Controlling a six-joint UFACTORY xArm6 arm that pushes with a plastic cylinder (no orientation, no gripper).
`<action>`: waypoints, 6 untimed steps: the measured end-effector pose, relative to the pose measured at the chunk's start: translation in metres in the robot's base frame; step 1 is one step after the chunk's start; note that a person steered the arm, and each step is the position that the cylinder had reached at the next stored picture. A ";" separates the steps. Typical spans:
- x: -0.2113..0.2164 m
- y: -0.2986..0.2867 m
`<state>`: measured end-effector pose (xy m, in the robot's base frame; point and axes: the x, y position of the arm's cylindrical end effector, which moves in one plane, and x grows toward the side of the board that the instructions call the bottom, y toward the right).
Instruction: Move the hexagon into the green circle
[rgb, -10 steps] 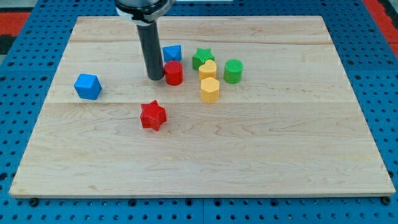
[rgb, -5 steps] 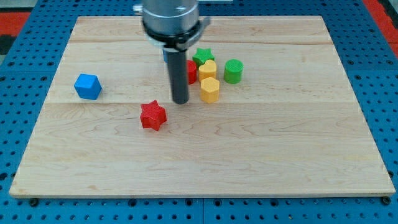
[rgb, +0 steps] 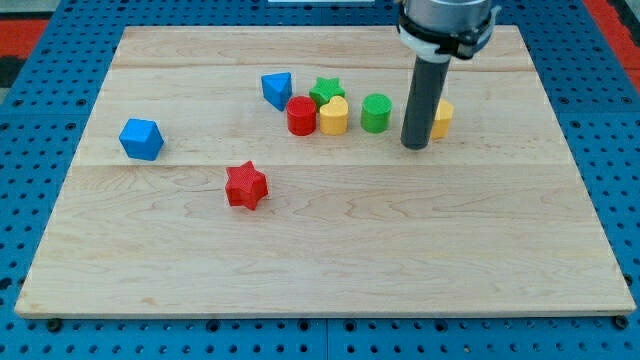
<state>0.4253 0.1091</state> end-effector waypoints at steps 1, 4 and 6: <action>0.010 0.036; -0.064 -0.006; -0.088 0.063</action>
